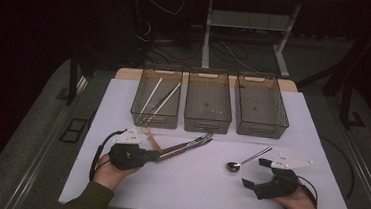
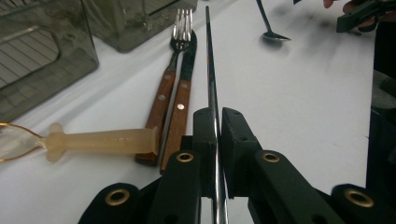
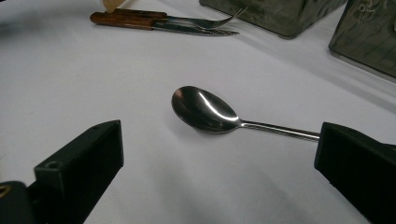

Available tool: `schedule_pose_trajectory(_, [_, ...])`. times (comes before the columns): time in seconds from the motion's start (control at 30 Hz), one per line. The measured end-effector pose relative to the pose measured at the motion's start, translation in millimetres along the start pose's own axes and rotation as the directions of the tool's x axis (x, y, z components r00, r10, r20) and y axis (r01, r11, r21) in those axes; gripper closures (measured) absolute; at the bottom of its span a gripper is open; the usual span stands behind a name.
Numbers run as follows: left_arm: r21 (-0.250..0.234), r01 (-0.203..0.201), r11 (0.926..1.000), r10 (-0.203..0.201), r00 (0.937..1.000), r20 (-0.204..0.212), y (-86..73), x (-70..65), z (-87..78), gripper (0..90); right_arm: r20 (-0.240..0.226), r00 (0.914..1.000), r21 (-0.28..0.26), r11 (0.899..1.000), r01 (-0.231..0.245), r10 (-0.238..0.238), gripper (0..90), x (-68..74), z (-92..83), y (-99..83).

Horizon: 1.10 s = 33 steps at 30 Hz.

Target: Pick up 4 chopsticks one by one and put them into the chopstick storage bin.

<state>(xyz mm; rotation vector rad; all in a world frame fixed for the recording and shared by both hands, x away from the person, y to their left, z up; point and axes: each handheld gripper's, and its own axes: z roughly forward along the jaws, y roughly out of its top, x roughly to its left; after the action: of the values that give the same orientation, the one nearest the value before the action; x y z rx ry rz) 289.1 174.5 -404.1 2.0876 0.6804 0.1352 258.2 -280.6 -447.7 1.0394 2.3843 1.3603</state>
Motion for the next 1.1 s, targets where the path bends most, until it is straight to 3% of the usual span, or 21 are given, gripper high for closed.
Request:
schedule_pose_trajectory(0.63, [-0.07, -0.001, 0.9976, -0.003, 0.9987, -0.051, 26.5, 15.2, -9.5, 84.7, 0.003, 1.0, 0.004, 1.0, -0.005, 0.005, 1.5, -0.6, -0.2, -0.4])
schedule_pose_trajectory(1.1, [-0.121, 0.036, 0.992, -0.05, 0.9928, -0.109, 50.0, 38.1, -8.3, 84.7, 0.003, 0.9999, -0.003, 1.0, -0.017, 0.017, 1.4, -1.2, -0.5, -0.2])
